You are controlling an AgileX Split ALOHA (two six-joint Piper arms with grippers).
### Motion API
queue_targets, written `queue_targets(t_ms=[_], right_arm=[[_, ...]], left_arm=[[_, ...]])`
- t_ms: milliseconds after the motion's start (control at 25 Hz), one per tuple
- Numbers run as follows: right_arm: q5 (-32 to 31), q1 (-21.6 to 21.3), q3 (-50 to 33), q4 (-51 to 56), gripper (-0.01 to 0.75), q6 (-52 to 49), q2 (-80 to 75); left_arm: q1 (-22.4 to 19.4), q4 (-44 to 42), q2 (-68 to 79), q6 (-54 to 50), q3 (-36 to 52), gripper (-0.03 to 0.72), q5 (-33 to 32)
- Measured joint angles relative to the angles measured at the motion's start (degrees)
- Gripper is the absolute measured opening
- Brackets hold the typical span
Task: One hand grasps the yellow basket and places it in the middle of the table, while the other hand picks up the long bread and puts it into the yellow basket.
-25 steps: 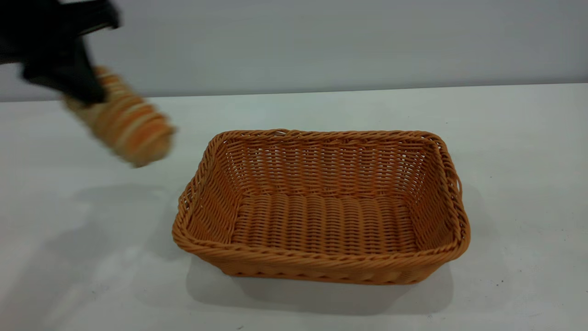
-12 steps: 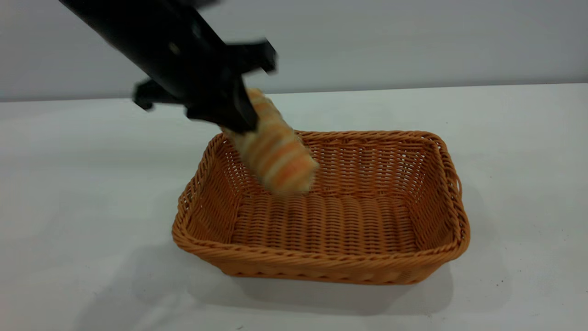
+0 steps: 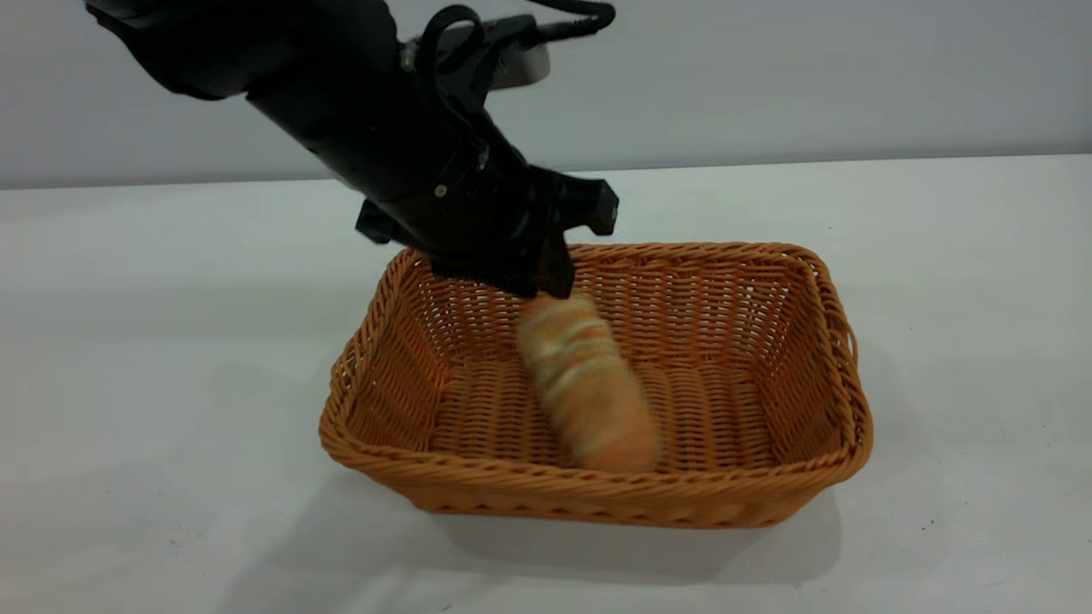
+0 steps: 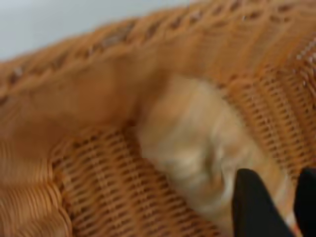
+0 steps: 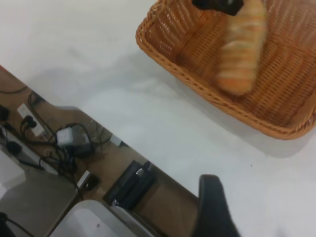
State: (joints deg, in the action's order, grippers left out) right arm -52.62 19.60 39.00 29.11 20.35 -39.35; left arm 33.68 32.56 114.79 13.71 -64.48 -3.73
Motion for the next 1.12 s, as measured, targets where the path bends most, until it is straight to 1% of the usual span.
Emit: queue_targets(t_ms=[40,120,200,320,400,520,600,720,840,960,1120], right_arm=[[-0.1,0.0,0.0,0.0,0.513,0.0,0.3],[-0.2,0.0,0.0,-0.2,0.513,0.0,1.2],[-0.5,0.0,0.0,-0.9,0.513,0.0,2.0],[-2.2,0.0,0.0,-2.0,0.513,-0.1,3.0],[-3.4,0.0,0.0,-3.2,0.513,-0.3,3.6],[-5.2,0.0,0.0,-5.7,0.513,-1.7,4.7],[-6.3,0.0,0.0,-7.7,0.513,-2.8,5.7],[-7.8,0.0,0.0,-11.8,0.513,-5.2,7.9],[-9.4,0.0,0.0,-15.8,0.513,-8.6,10.8],[-10.1,0.0,0.0,-18.9,0.513,-11.6,13.9],[-10.2,0.0,-1.6,-21.9,0.513,-14.5,18.7]], left_arm=[[0.0,0.0,0.0,0.1,0.0,0.378,0.4],[-0.1,0.0,0.0,0.7,0.0,0.459,0.7],[-0.1,-0.4,-0.7,2.8,0.0,0.514,0.1],[-0.1,-2.0,-3.8,9.2,0.0,0.545,-2.7],[-0.1,-3.5,-7.8,14.1,0.0,0.547,-5.8],[-1.6,-4.2,-14.9,17.1,0.0,0.548,-11.0],[-3.9,-4.5,-19.9,17.6,0.0,0.550,-14.9],[-8.8,-4.8,-27.8,17.6,0.0,0.550,-21.6],[-14.4,-5.0,-35.3,17.6,0.0,0.550,-29.6],[-18.7,-5.3,-42.5,17.6,0.0,0.550,-37.5],[-22.7,-5.6,-50.9,16.8,0.8,0.550,-45.0]])
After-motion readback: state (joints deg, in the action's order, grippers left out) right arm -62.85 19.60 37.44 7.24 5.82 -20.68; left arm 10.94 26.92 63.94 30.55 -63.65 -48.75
